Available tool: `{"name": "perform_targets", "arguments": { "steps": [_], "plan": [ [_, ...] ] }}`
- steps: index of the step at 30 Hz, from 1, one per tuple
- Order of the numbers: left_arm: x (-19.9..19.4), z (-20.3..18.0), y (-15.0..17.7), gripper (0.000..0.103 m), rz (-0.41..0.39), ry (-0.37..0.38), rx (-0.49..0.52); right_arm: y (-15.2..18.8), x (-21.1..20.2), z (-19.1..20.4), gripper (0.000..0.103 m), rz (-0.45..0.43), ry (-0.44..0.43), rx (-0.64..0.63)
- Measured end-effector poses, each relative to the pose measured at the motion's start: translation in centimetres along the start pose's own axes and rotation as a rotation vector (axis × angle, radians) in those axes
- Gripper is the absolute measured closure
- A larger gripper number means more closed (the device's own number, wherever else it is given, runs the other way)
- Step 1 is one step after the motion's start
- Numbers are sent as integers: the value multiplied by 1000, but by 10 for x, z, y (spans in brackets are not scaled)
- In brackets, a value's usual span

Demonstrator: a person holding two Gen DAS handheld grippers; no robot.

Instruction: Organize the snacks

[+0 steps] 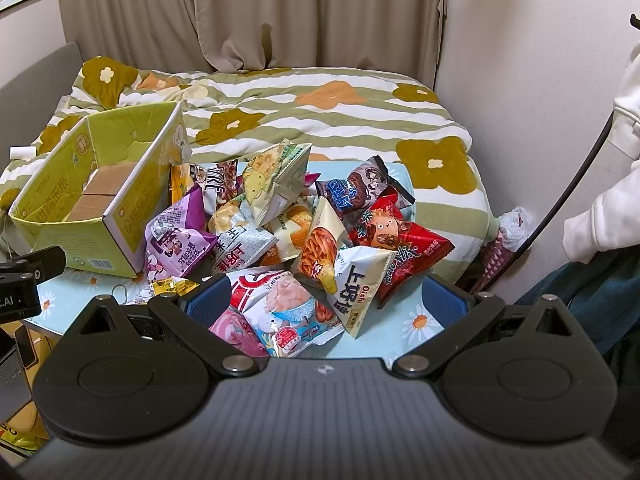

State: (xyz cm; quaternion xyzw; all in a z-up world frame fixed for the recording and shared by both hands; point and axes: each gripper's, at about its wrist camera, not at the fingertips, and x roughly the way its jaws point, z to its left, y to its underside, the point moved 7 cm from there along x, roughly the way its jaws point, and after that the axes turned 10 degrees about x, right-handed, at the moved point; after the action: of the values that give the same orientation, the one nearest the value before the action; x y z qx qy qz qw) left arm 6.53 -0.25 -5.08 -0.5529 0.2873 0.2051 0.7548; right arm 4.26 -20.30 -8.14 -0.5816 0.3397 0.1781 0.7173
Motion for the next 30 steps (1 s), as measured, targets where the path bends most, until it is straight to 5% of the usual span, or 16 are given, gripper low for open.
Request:
{"name": "perform_targets", "arguments": {
  "steps": [30],
  "plan": [
    [0, 8, -4, 0, 3, 16, 0, -1, 0, 0, 0, 0, 0, 0]
  ]
}}
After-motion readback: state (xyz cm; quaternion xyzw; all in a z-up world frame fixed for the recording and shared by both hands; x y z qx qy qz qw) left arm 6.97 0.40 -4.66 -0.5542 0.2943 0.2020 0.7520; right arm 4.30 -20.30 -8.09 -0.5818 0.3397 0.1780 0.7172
